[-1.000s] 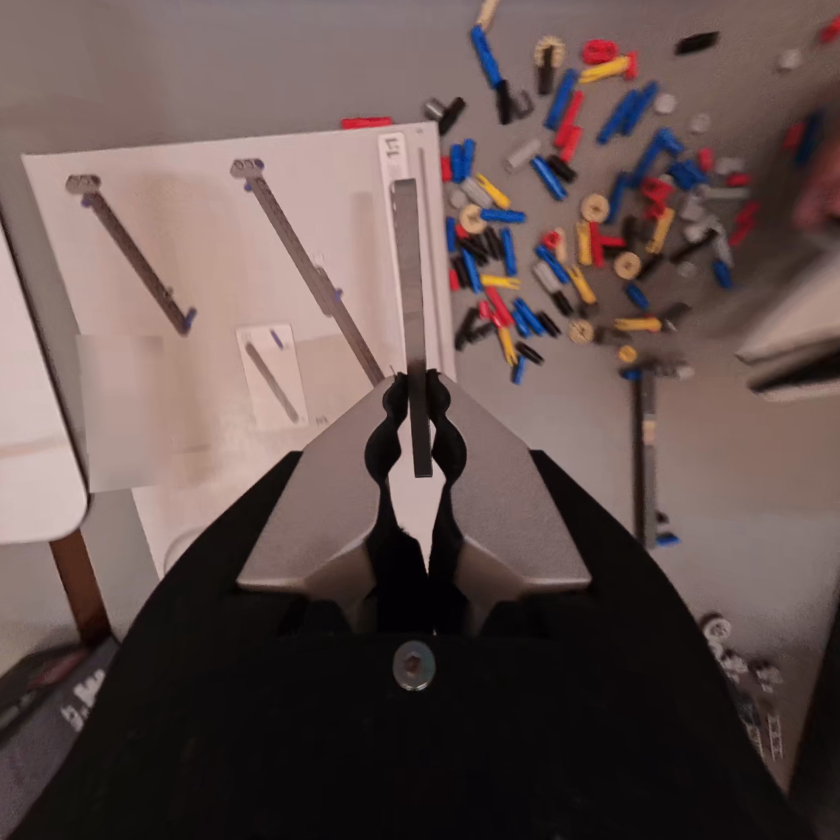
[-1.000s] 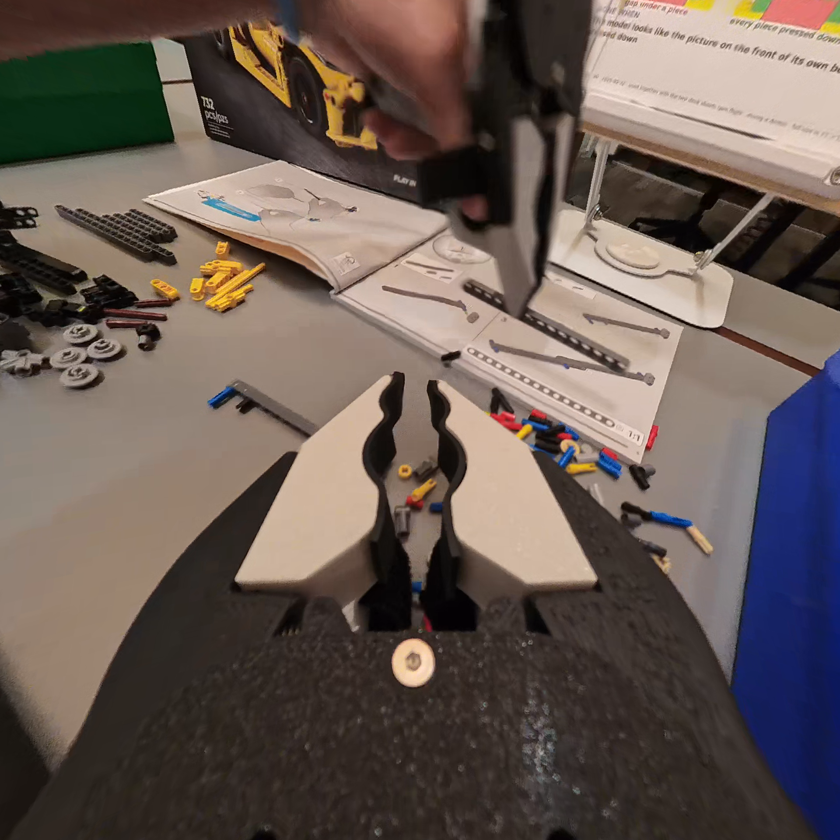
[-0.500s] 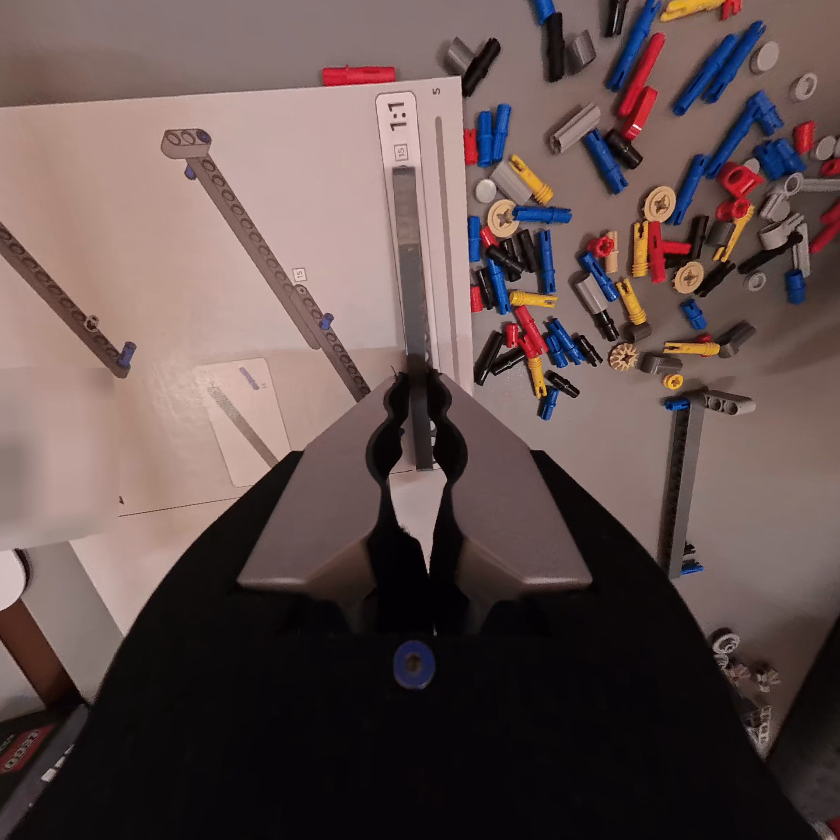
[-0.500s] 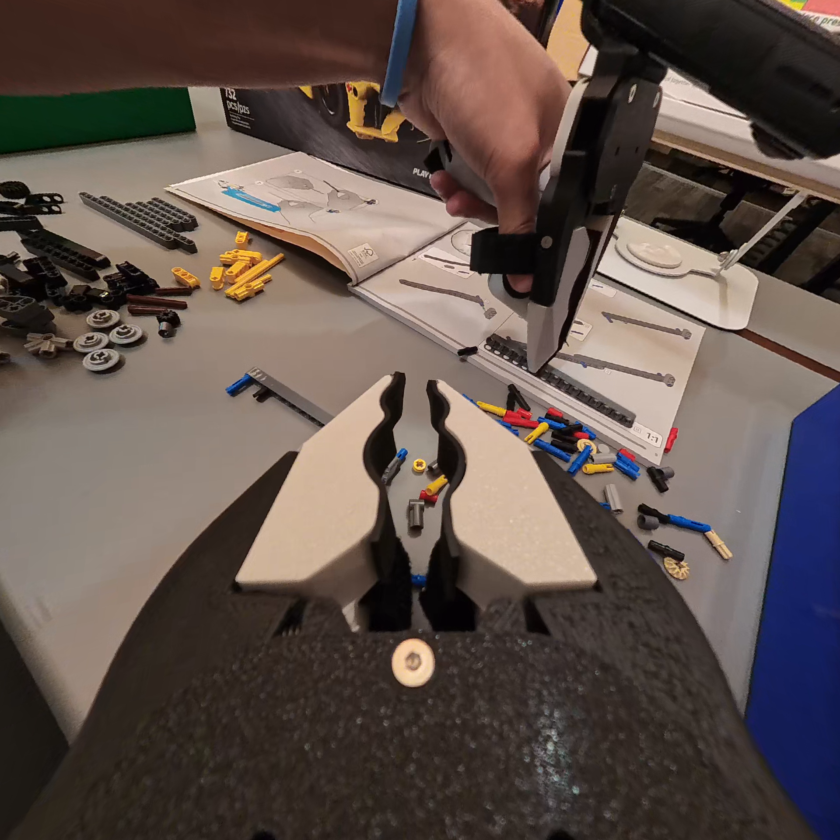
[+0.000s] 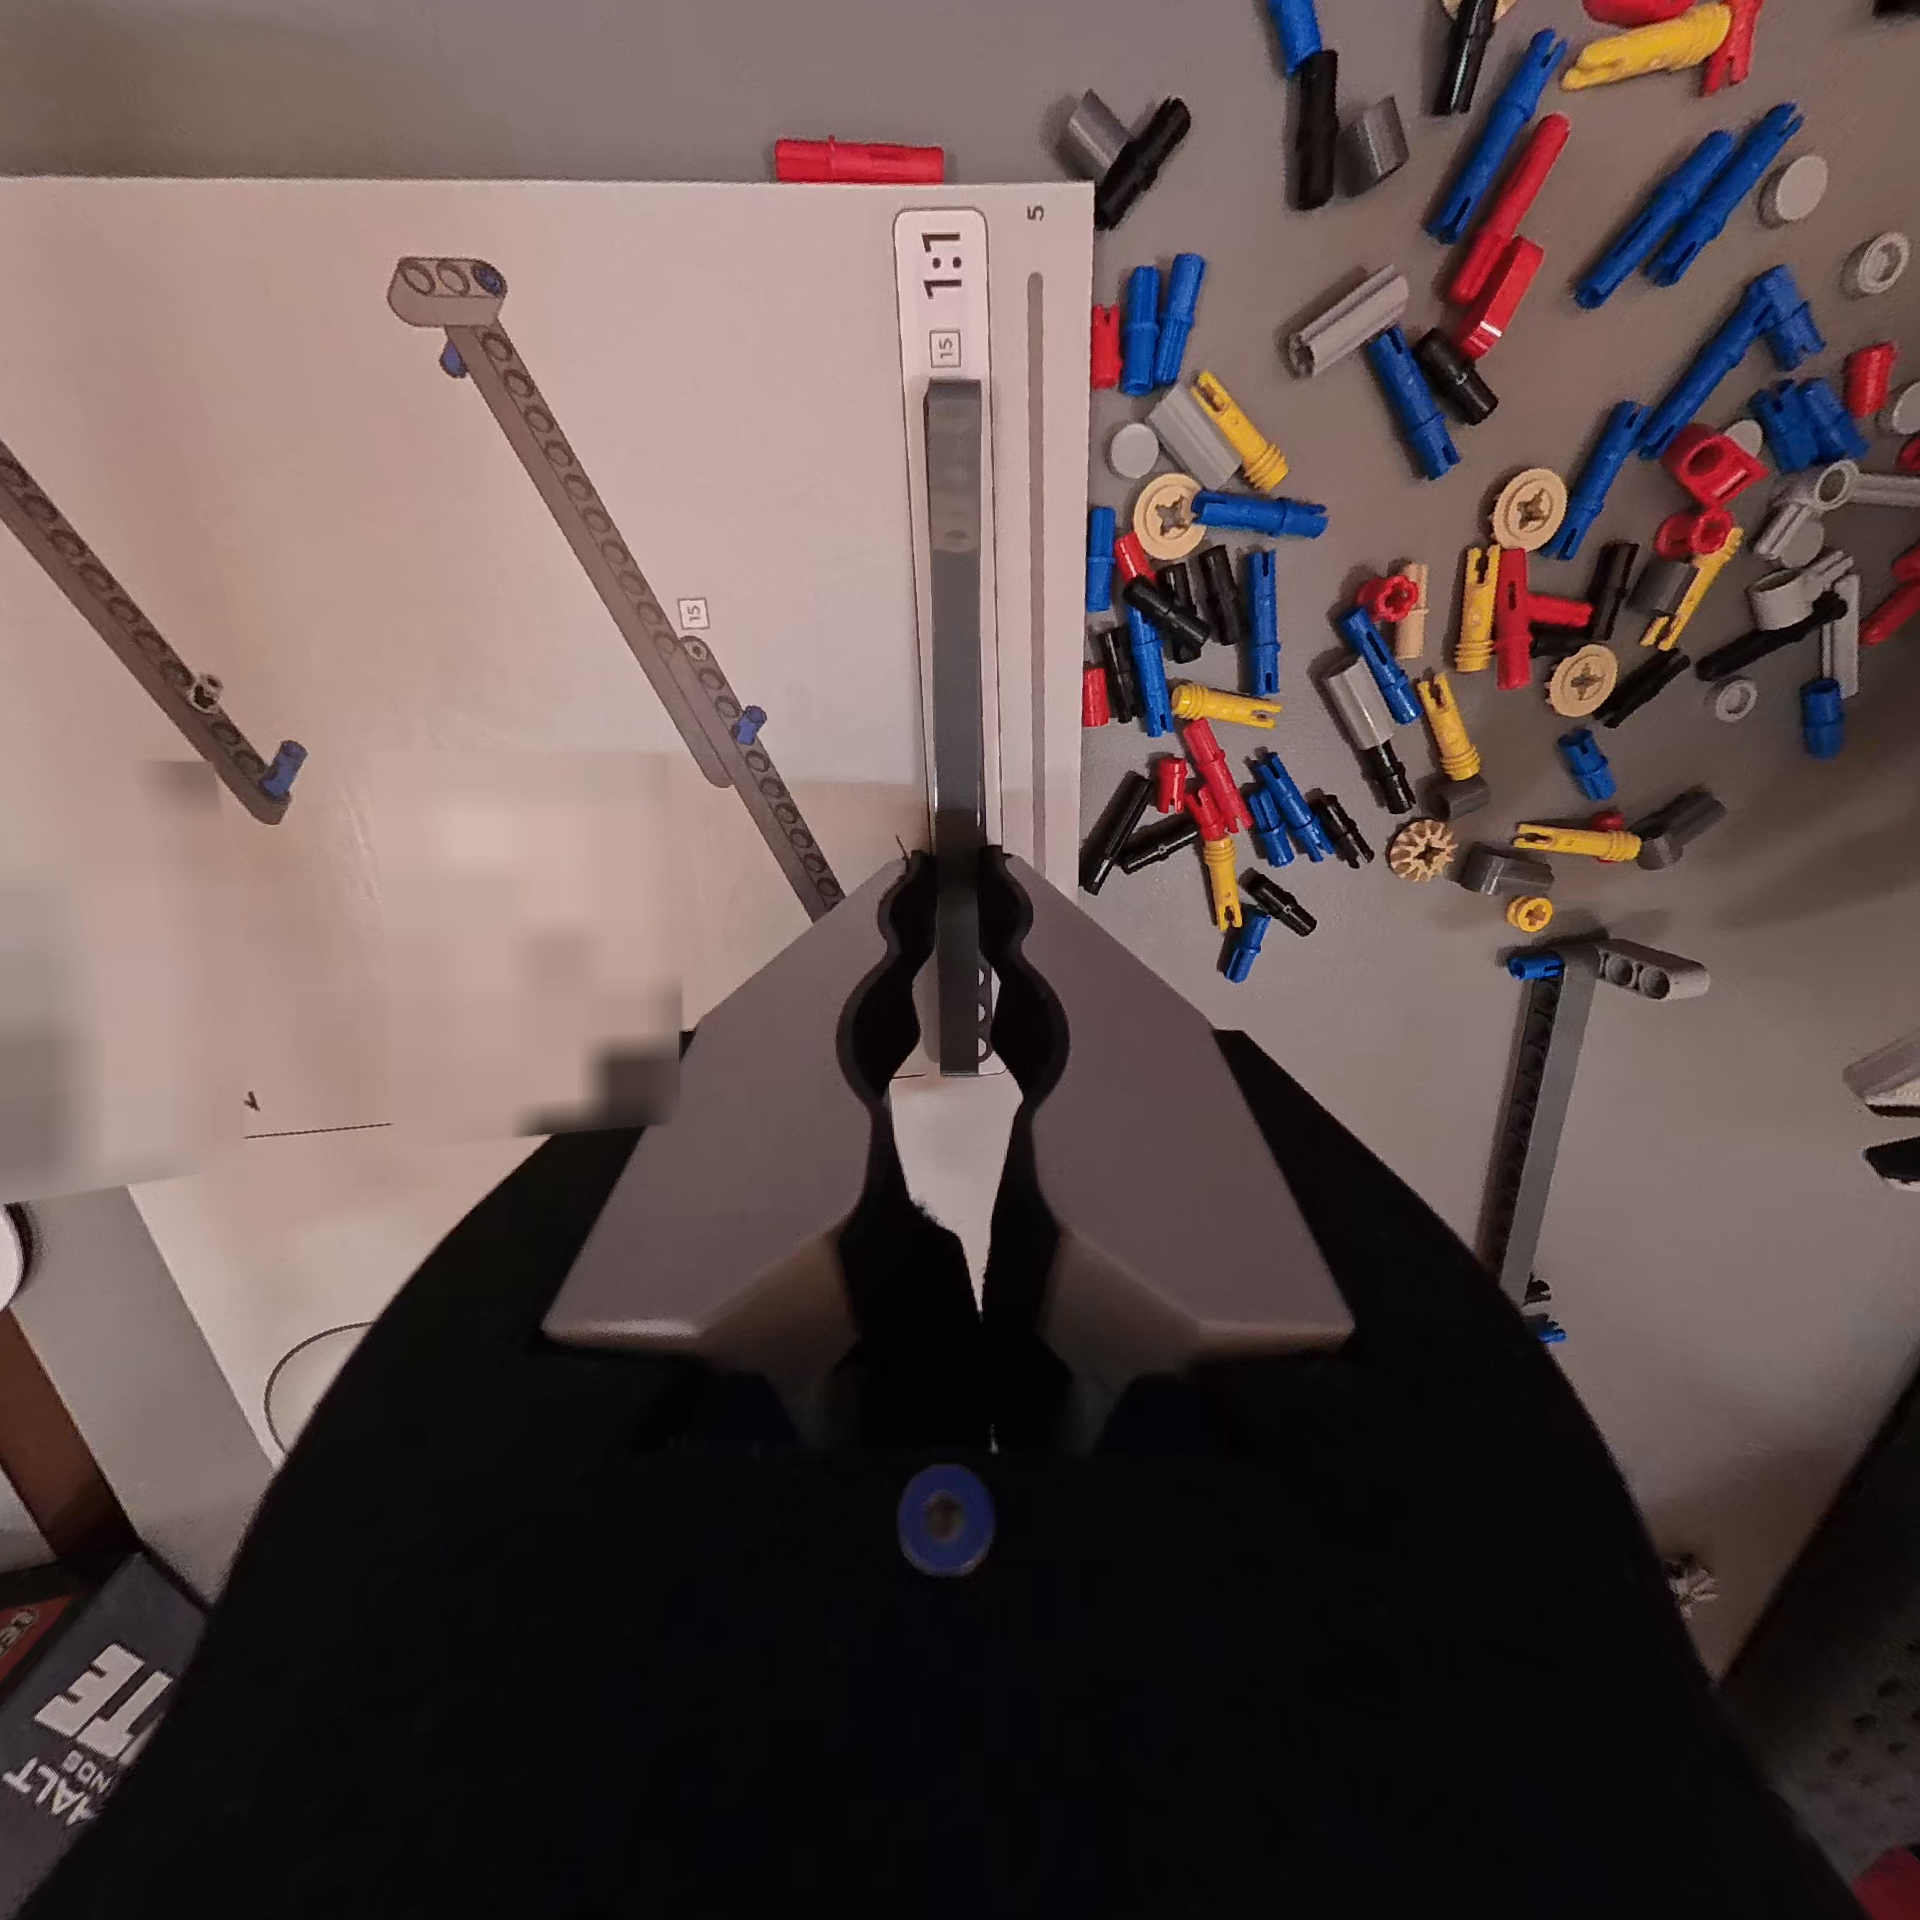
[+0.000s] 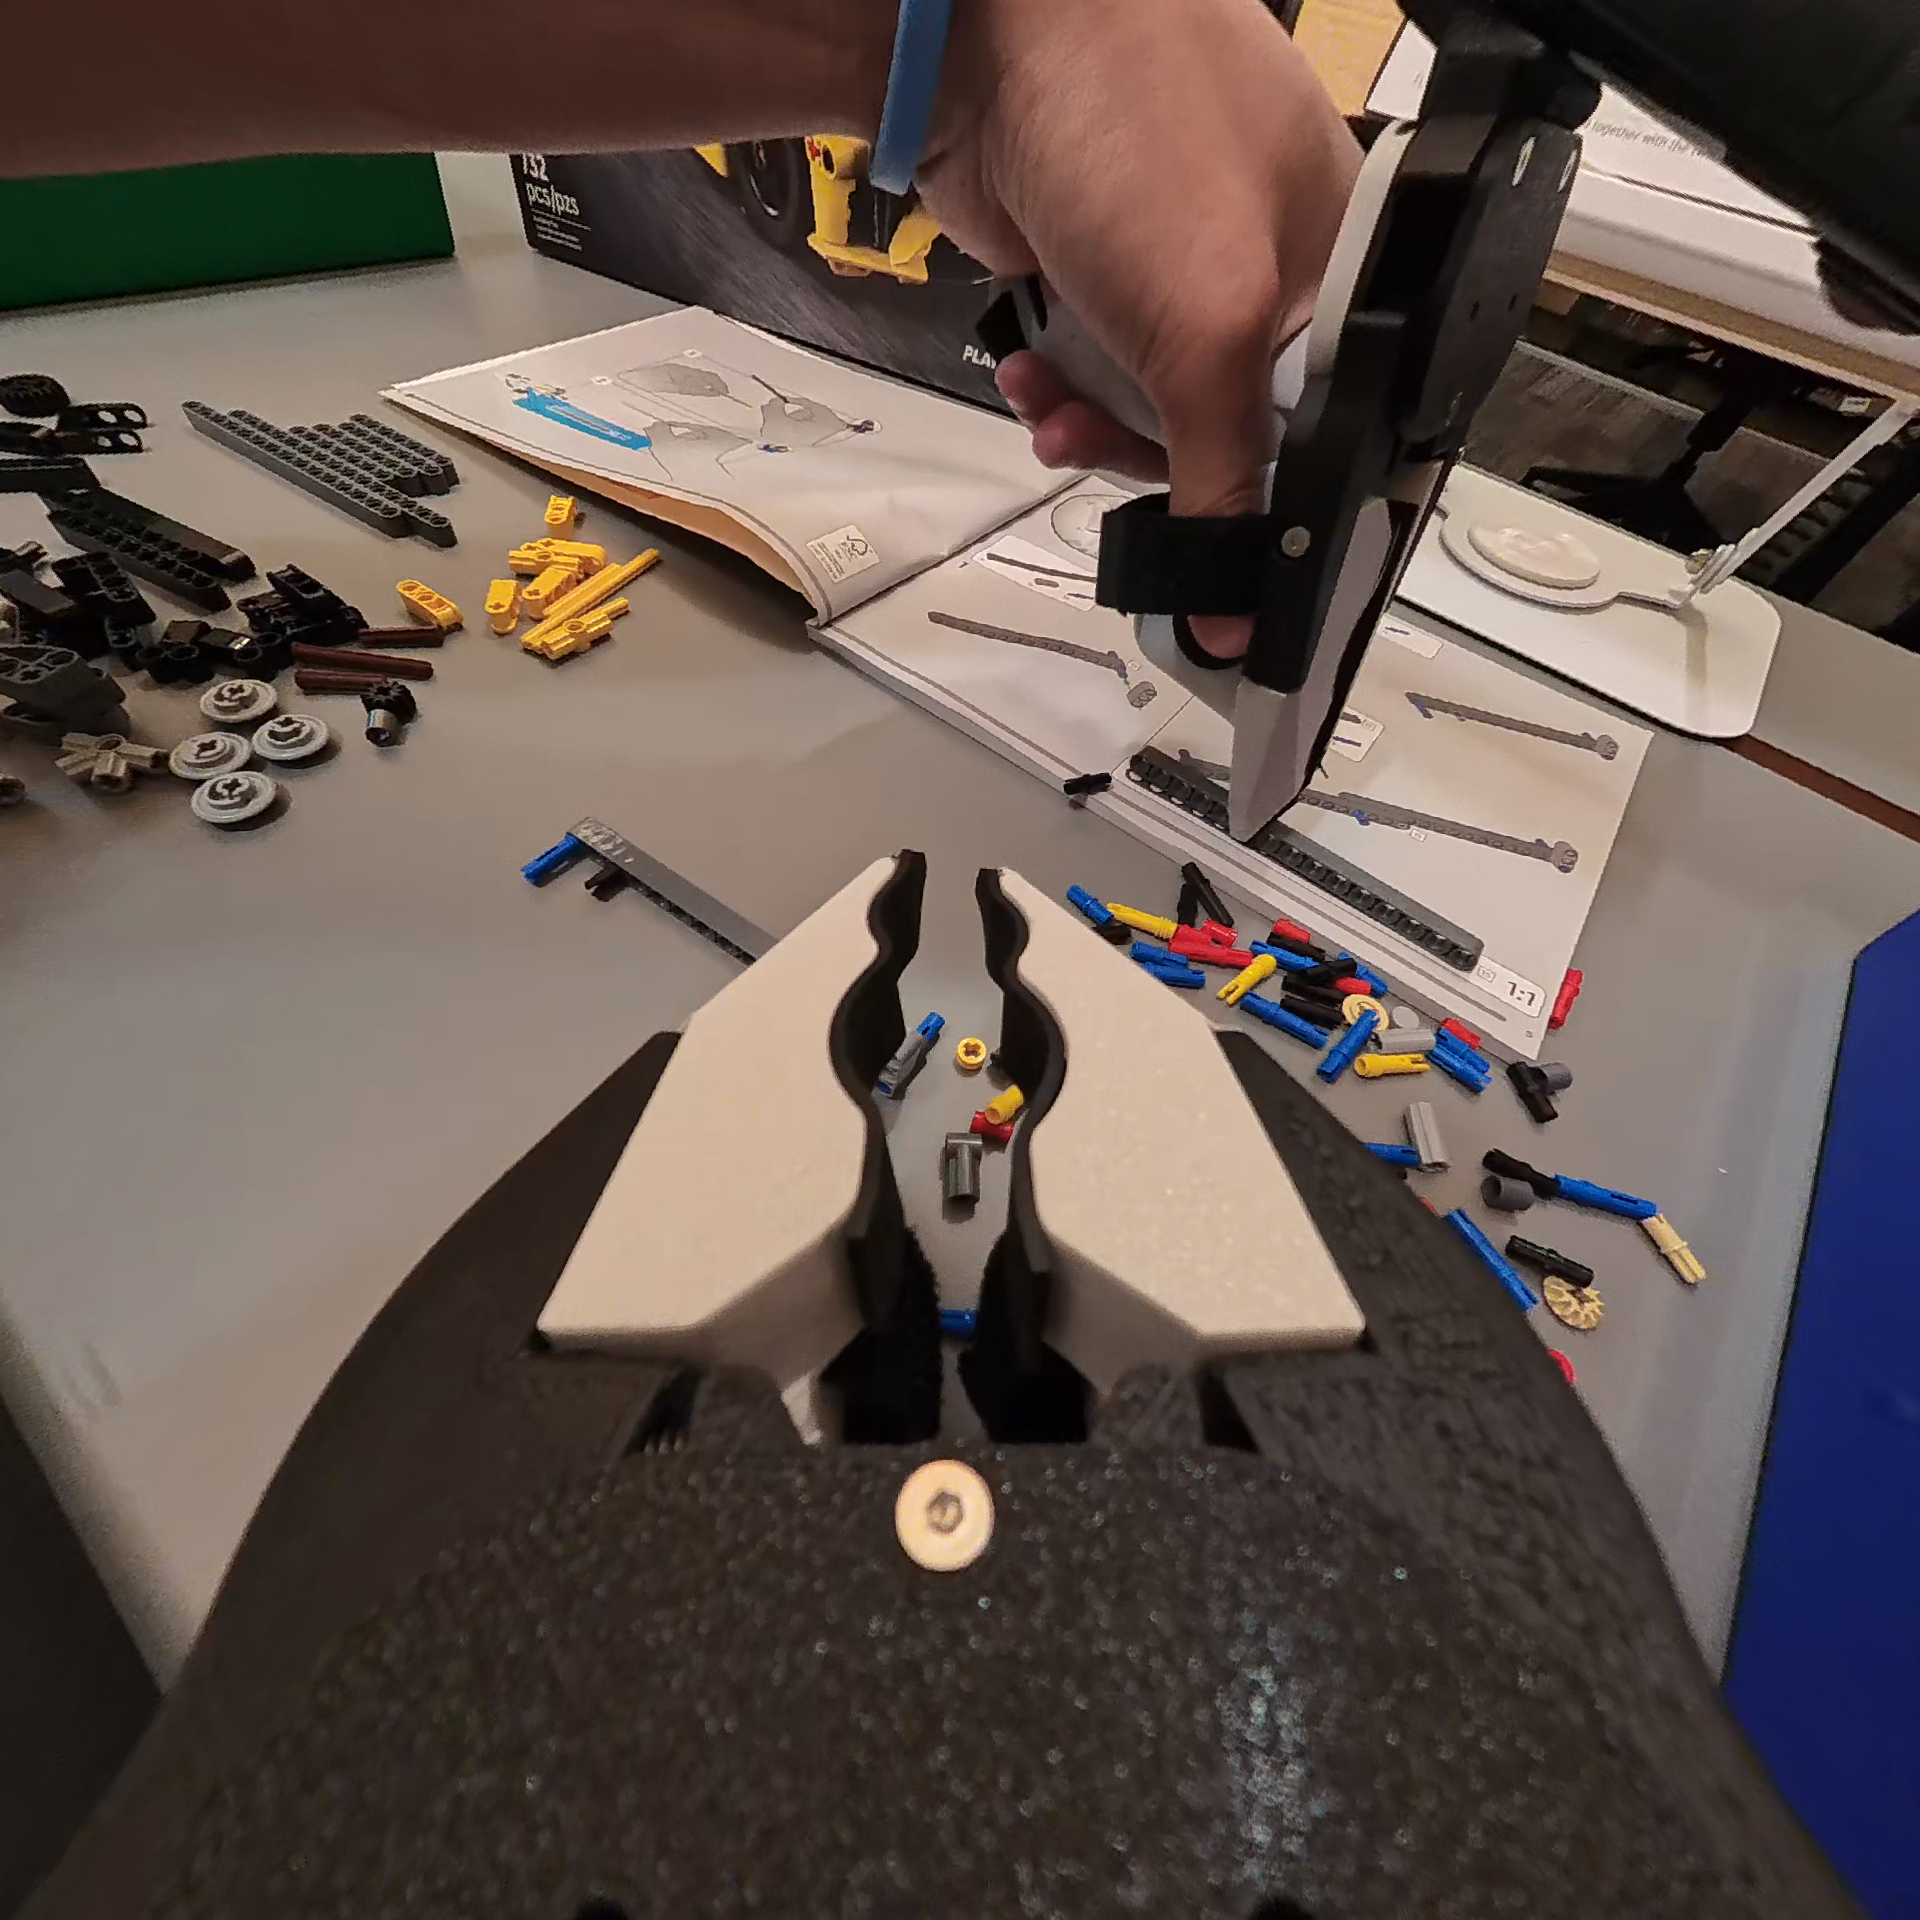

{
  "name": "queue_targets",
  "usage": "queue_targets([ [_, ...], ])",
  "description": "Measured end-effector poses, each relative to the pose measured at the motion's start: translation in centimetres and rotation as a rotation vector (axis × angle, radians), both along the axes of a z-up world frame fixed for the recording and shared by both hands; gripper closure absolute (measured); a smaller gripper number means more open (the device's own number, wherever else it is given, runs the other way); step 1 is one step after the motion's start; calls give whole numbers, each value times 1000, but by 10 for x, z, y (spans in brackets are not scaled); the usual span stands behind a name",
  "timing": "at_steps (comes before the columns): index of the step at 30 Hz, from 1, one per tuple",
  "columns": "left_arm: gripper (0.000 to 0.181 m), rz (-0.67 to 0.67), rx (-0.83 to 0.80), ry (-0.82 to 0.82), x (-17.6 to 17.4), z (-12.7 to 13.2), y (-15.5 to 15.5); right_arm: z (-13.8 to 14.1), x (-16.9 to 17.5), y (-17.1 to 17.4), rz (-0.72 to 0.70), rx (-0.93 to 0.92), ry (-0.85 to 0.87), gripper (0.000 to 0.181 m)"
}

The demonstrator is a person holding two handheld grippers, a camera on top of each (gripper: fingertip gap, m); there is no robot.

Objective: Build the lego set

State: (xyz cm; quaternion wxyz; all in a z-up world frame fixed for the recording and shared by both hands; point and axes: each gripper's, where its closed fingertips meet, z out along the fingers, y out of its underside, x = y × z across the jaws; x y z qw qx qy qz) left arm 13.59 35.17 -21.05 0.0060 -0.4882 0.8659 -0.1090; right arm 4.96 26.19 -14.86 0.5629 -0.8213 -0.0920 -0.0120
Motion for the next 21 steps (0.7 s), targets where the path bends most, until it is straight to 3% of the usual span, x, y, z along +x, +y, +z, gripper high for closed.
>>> queue_targets([
  [11, 175, 75, -26, 19, -2, 0, -2, -1, -1, 0, 5, -4, 2, 170],
  [18, 175, 35, -8, 8, -1, 0, -2, -1, -1, -1, 5, -5, 0, 170],
  [21, 176, 48, 17, -30, -1, 12, 6, 2, 2, -2, -7, 10, -2, 170],
])
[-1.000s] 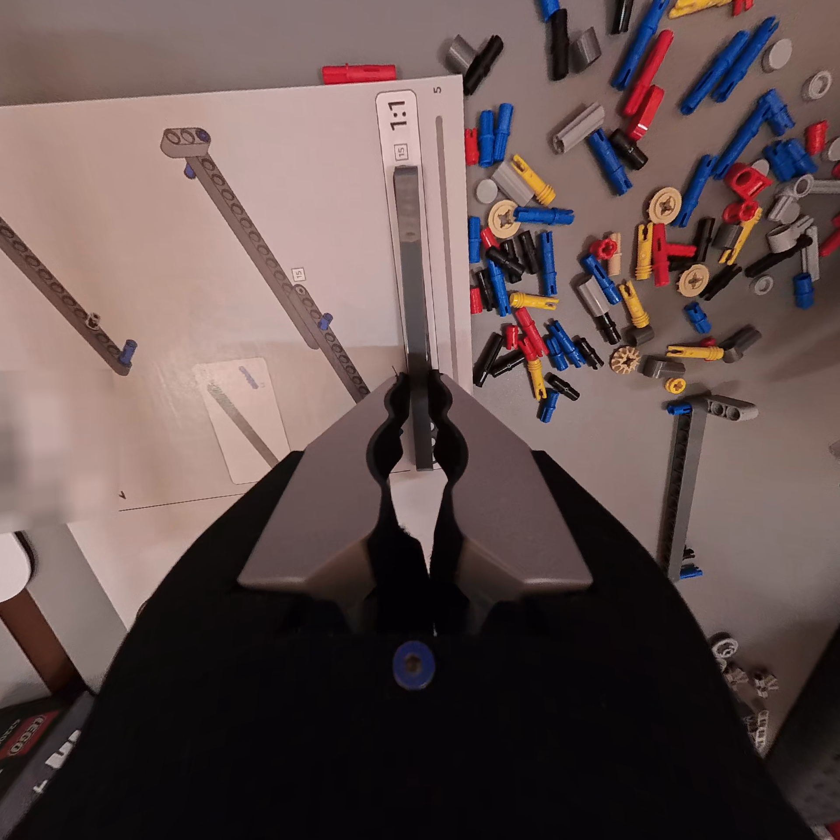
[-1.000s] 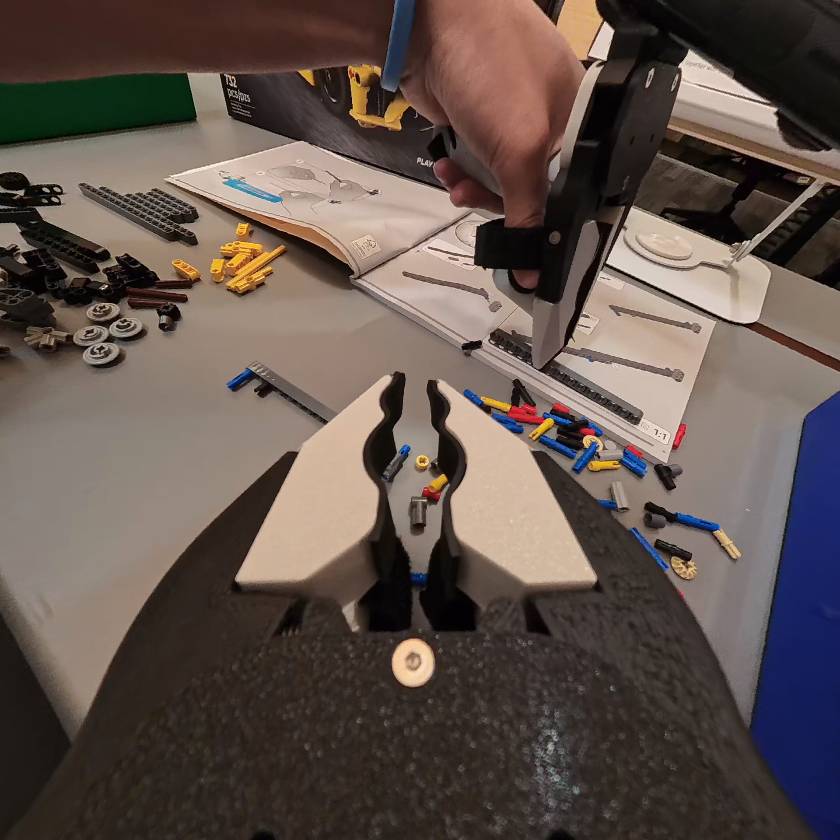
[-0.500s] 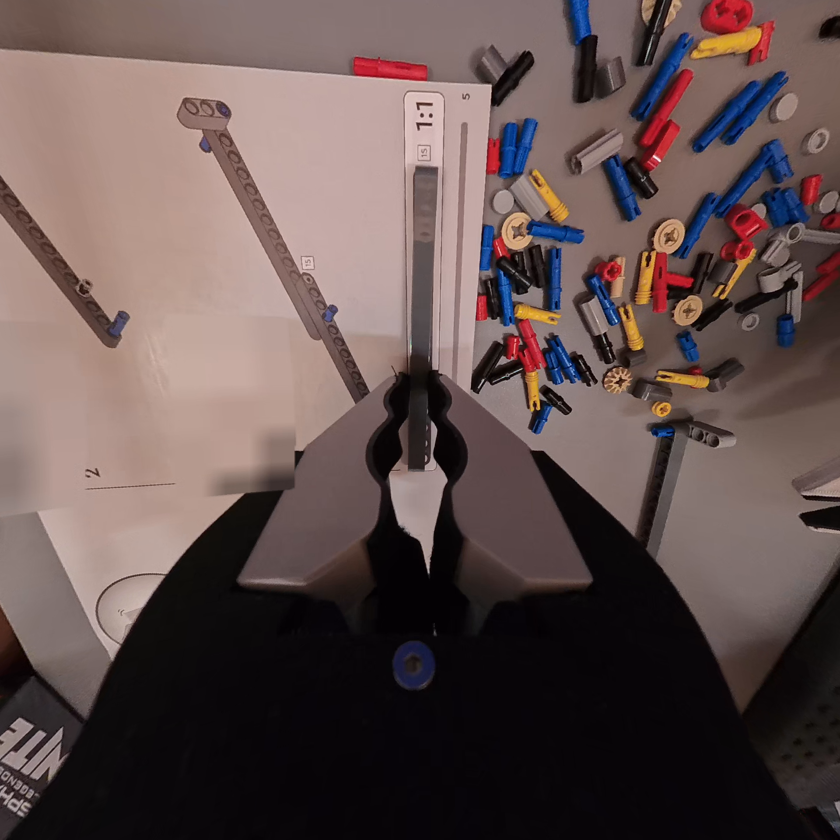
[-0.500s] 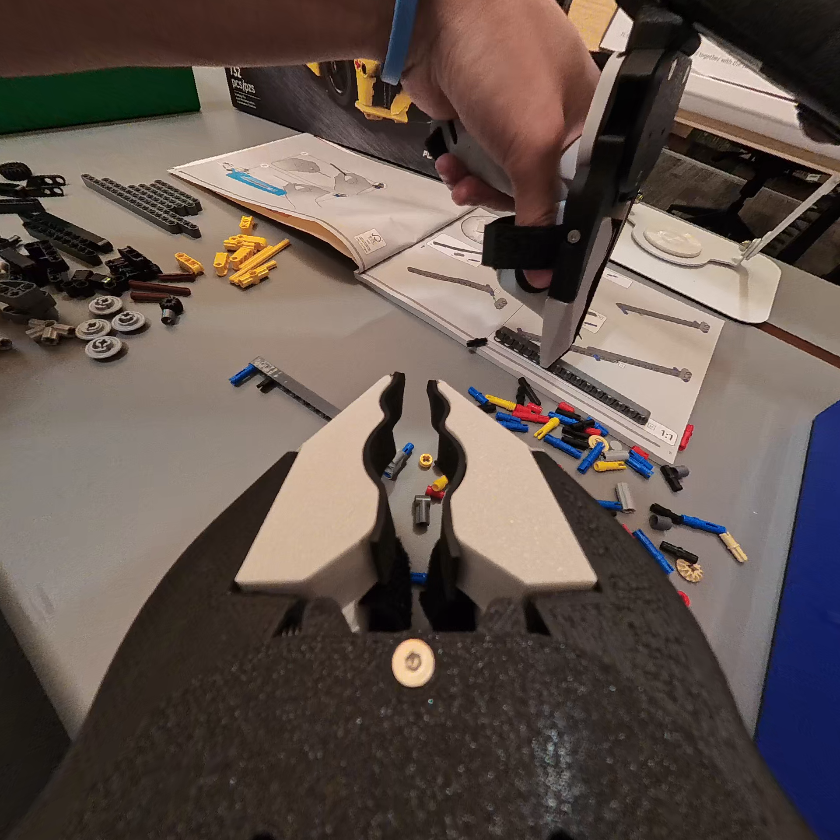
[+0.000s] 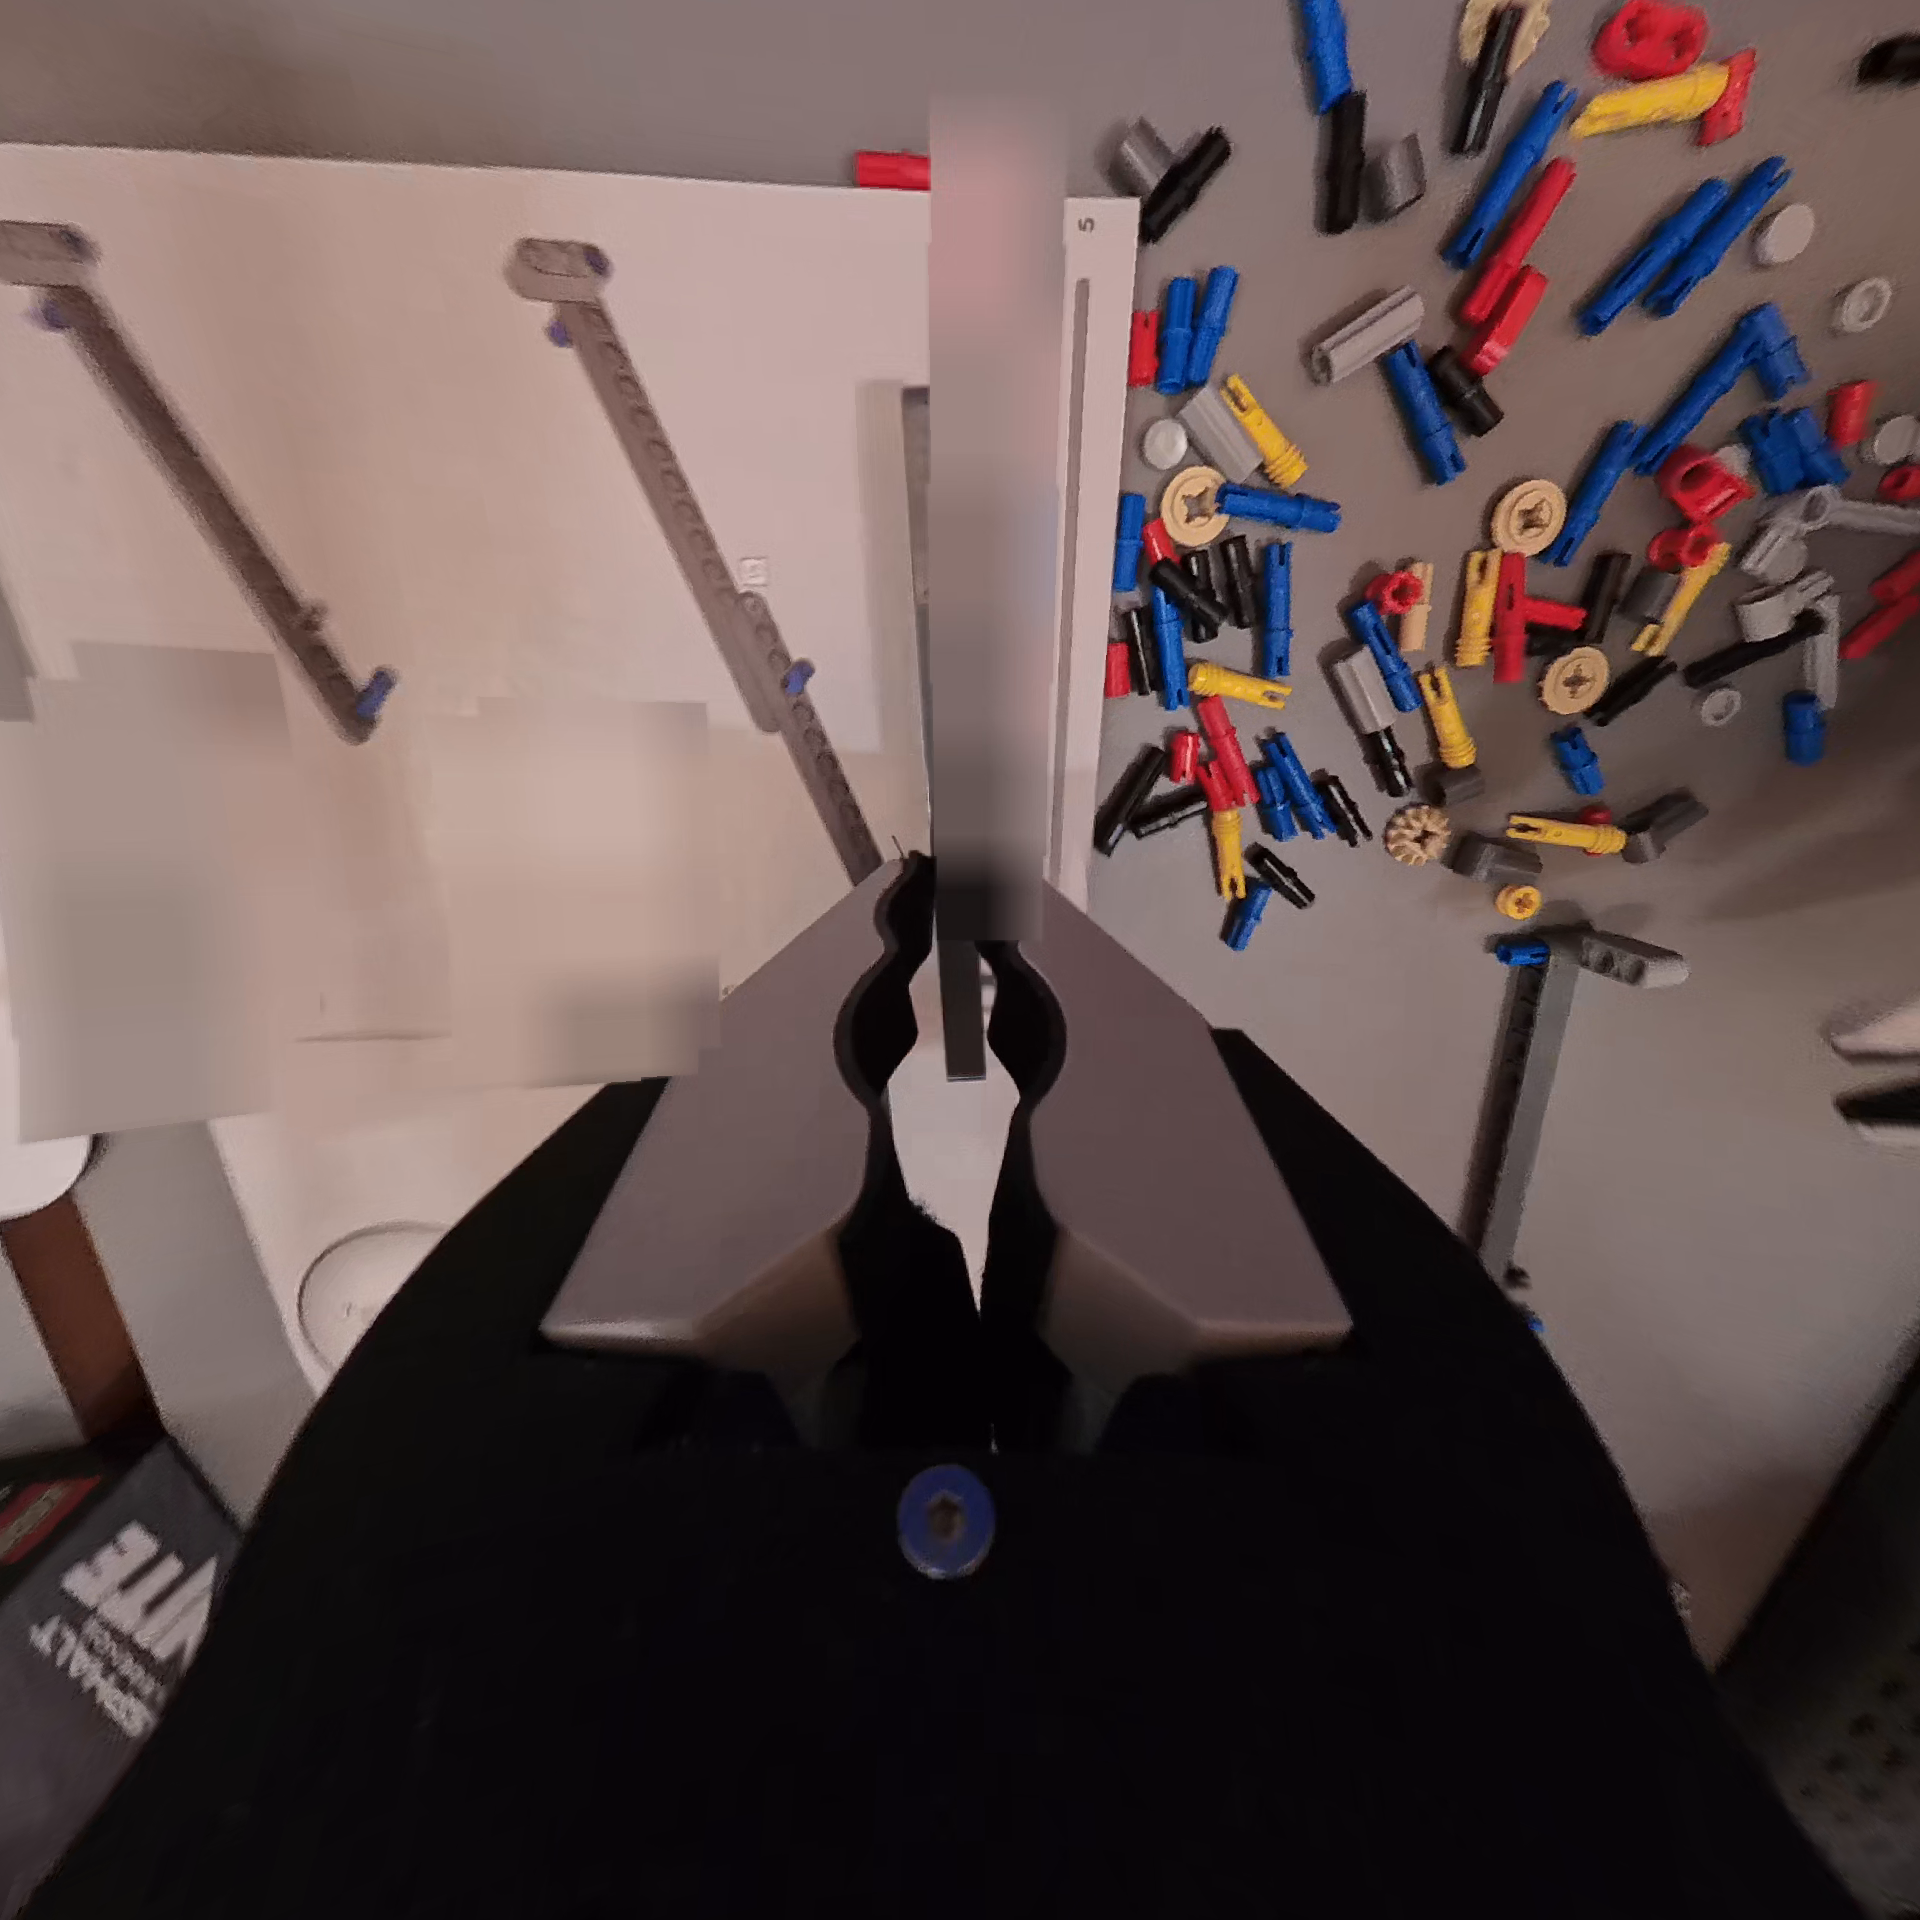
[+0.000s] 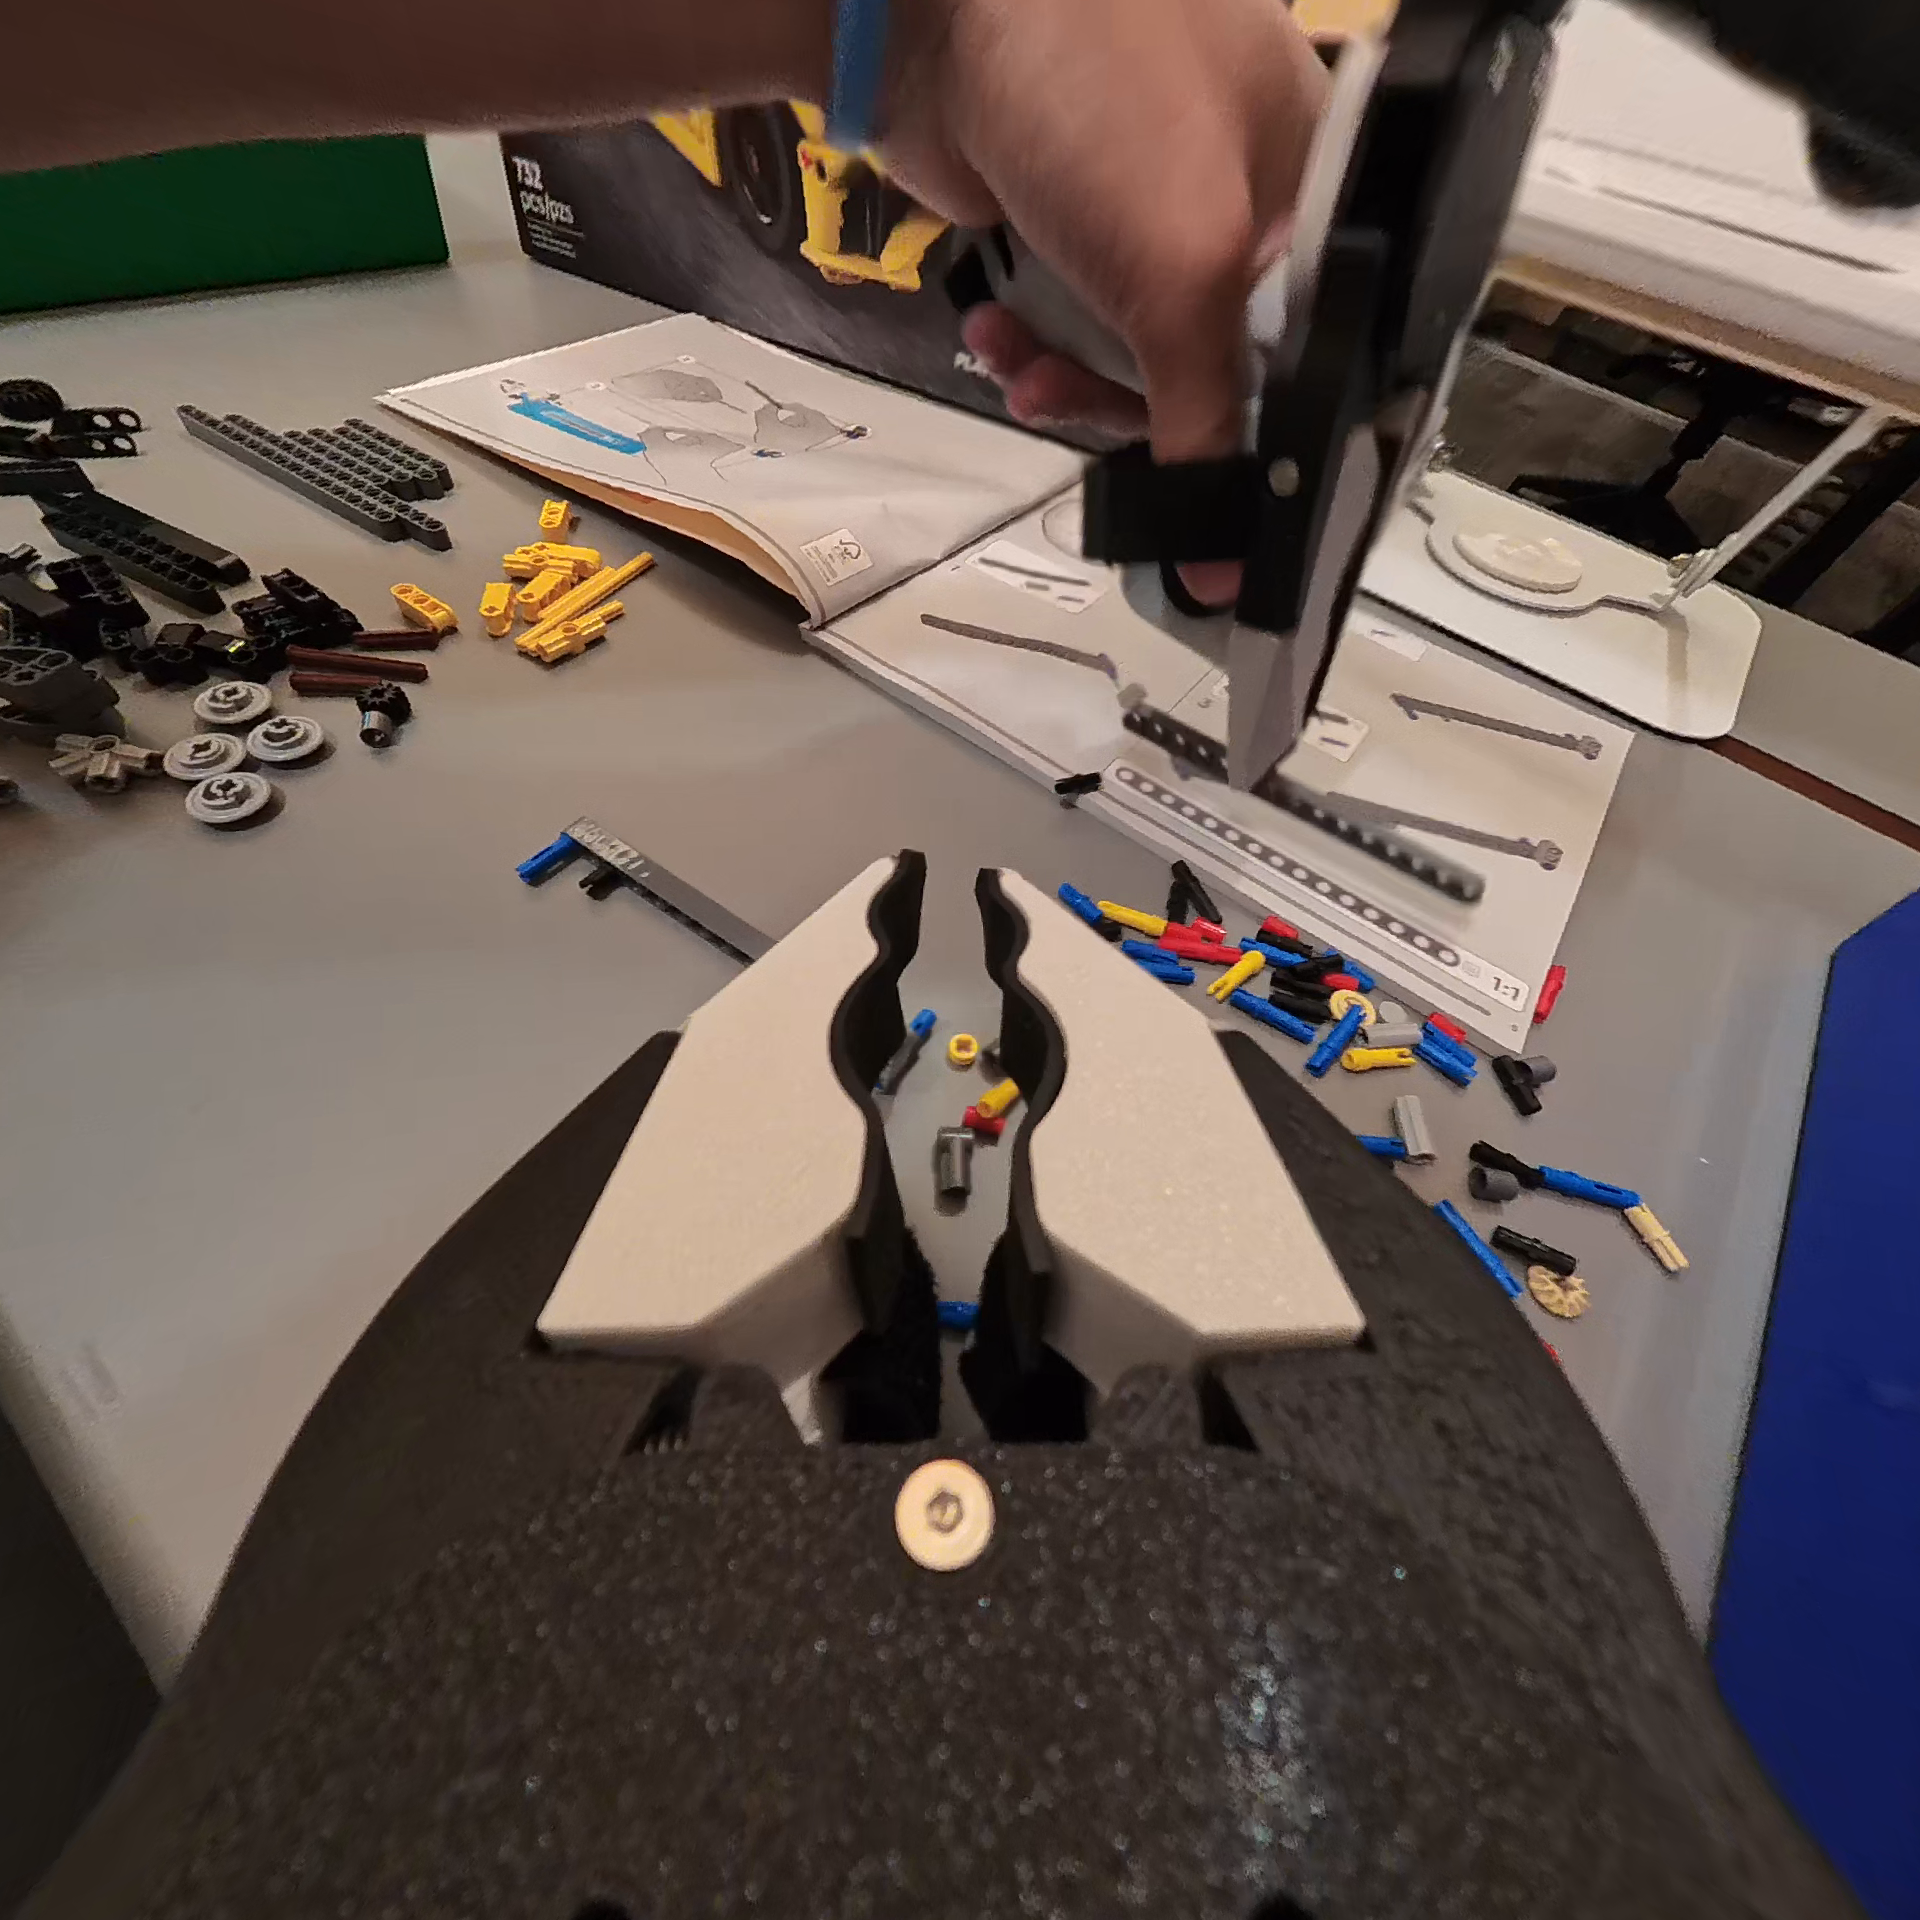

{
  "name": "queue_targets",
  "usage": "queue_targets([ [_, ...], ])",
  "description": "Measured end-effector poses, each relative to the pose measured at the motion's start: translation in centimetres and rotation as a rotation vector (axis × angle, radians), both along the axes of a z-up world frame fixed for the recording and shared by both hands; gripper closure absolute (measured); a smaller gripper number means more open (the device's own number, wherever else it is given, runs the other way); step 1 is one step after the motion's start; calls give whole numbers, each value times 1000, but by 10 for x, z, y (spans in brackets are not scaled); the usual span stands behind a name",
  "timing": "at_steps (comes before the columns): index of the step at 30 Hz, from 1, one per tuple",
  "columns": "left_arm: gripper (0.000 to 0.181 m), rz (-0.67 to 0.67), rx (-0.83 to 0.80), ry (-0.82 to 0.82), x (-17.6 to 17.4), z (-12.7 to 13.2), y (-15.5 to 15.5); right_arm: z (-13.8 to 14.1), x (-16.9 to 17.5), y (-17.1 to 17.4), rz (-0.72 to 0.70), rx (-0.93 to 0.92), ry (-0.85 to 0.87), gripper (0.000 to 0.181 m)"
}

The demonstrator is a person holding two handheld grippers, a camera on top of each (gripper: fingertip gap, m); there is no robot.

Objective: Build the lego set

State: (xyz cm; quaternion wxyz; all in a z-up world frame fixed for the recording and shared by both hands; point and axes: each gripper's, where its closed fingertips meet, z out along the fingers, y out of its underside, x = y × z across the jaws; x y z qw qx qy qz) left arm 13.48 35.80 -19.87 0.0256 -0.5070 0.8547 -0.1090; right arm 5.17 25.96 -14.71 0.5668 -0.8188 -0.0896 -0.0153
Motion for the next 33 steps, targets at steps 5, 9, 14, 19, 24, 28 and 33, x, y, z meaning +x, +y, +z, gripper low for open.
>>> queue_targets([
  [5, 175, 52, -34, -119, -56, 53, 1, 11, 17, -3, -65, 54, 46, 170],
  [9, 176, 114, -53, -160, -139, 64, -11, 13, 28, -3, -118, 63, 62, 170],
  [14, 175, 132, -144, -127, -218, 36, -65, 6, 27, -1, -113, 33, 50, 170],
  [19, 175, 85, -101, -65, -242, -2, -99, 1, 21, 1, -93, 8, 31, 170],
  [24, 175, 69, -100, -74, -239, -13, -110, 0, 20, 1, -84, 5, 25, 170],
  [28, 175, 41, -80, -76, -238, -16, -110, -2, 18, 1, -77, -3, 22, 170],
  [33, 175, 23, -72, -89, -234, -16, -109, -4, 16, 1, -68, -18, 36, 170],
])
